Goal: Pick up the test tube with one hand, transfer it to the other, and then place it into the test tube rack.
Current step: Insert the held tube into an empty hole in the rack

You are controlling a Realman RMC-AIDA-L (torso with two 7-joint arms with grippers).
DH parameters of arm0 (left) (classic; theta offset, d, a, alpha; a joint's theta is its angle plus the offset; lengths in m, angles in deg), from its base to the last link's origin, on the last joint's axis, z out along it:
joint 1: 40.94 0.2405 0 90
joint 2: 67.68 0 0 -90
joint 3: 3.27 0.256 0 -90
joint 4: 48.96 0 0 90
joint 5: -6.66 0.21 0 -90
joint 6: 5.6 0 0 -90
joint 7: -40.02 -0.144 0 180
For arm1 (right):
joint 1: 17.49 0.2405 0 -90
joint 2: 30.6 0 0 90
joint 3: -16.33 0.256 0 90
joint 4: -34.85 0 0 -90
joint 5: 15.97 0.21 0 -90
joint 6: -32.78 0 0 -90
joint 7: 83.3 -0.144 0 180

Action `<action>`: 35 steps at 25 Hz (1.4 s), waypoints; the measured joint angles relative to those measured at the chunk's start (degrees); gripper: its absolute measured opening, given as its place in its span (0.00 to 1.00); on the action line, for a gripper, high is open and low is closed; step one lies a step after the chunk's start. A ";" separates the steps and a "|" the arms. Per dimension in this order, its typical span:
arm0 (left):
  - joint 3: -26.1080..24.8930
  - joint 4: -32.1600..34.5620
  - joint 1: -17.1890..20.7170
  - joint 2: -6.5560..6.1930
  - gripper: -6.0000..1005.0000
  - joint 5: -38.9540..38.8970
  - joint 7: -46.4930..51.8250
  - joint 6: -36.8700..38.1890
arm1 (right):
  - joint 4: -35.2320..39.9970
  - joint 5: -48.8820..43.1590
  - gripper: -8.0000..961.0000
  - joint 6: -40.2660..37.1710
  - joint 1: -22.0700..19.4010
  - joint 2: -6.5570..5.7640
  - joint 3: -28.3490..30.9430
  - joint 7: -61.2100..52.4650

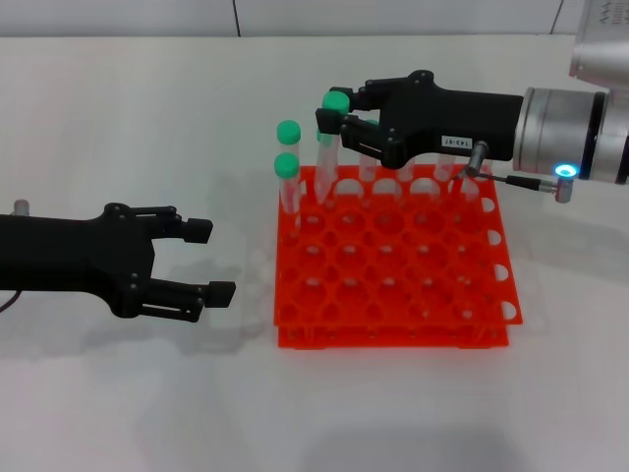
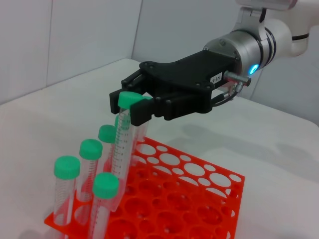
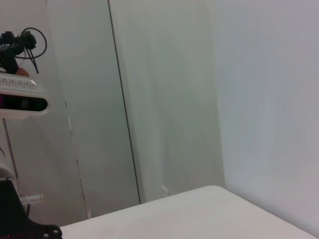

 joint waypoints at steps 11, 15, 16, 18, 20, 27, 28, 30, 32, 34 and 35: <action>0.00 -0.26 0.06 0.00 0.86 0.10 0.04 0.00 | -1.84 0.37 0.23 0.32 0.34 0.00 -0.91 0.39; 0.00 -0.80 0.06 0.00 0.86 0.10 -0.07 0.02 | -1.96 0.30 0.23 1.12 0.06 0.00 -1.76 0.94; 0.00 -0.84 0.06 0.00 0.86 0.10 -0.07 0.02 | -2.02 0.30 0.23 1.28 0.02 0.00 -1.93 1.01; 0.00 -0.91 0.06 0.00 0.86 0.10 -0.08 0.02 | -2.29 0.28 0.23 1.53 0.01 0.00 -2.20 1.10; 0.00 -0.91 0.05 0.00 0.86 0.10 -0.06 0.02 | -2.53 0.26 0.23 1.58 0.04 0.00 -2.37 1.12; 0.00 -1.34 0.03 0.00 0.86 0.10 -0.01 0.02 | -1.29 0.25 0.21 0.76 -0.04 -0.01 -2.47 0.73; 0.00 -1.43 0.03 0.00 0.86 0.10 -0.02 0.02 | -1.23 0.26 0.21 0.76 -0.02 -0.03 -2.47 0.68; 0.00 -1.51 0.03 0.00 0.86 0.10 -0.14 0.02 | -1.32 0.26 0.21 0.78 0.02 -0.08 -2.47 0.67; 0.00 -1.58 0.03 0.00 0.86 0.09 -0.24 0.02 | -1.58 0.27 0.21 0.85 0.05 -0.08 -2.47 0.68; 0.00 -1.60 0.03 0.00 0.86 0.09 -0.29 0.02 | -1.70 0.28 0.21 0.98 0.10 -0.09 -2.47 0.74; 0.00 -1.60 0.03 0.00 0.86 0.09 -0.29 0.02 | -1.72 0.28 0.21 1.03 0.11 -0.09 -2.46 0.75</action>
